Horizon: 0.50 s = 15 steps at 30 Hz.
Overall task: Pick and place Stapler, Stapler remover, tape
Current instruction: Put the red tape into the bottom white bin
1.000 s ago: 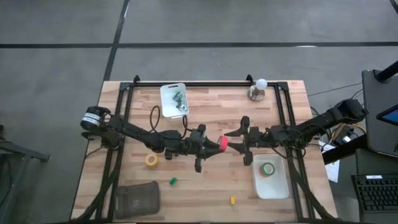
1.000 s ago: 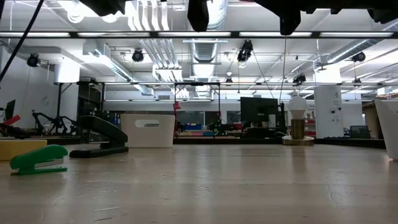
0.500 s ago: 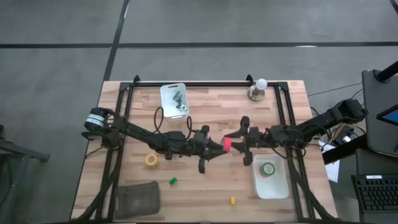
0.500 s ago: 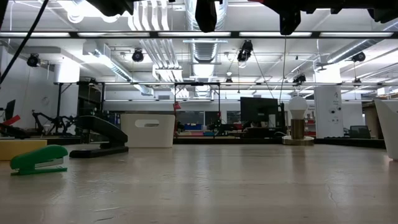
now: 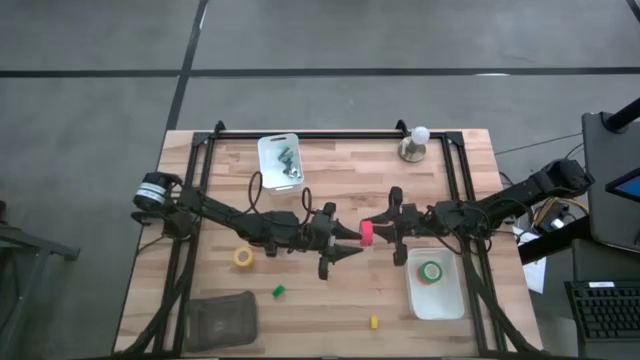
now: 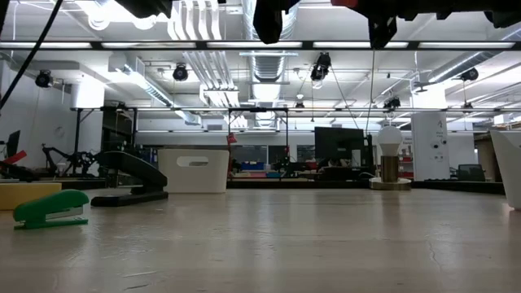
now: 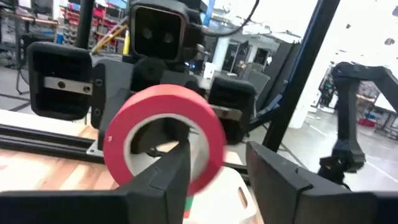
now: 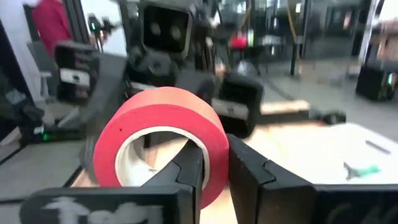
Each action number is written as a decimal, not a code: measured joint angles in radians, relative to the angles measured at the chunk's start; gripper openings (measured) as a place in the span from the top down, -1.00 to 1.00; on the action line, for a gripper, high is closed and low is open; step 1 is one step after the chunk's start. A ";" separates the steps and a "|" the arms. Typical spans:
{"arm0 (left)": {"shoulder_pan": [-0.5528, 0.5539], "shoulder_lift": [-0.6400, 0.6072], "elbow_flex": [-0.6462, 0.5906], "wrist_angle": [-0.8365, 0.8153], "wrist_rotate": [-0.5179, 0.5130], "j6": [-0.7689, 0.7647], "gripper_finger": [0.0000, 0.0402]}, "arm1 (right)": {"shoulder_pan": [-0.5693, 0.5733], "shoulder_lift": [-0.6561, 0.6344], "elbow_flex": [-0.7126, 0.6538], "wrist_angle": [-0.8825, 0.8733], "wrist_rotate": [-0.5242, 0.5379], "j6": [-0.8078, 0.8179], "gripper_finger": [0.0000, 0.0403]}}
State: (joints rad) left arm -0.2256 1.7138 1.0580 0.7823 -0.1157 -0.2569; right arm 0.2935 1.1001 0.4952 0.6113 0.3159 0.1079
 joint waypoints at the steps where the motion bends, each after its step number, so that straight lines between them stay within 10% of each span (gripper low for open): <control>1: -0.001 -0.005 0.000 -0.015 0.003 0.000 0.18 | 0.000 -0.023 0.007 -0.061 -0.003 0.021 0.74; 15: -0.003 -0.011 0.000 -0.076 0.014 0.021 0.11 | 0.244 -0.137 0.257 -1.250 -0.077 0.733 0.75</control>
State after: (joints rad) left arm -0.2283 1.7031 1.0580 0.7059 -0.1017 -0.2359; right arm 0.5376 0.9629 0.7527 -0.6388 0.2385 0.8414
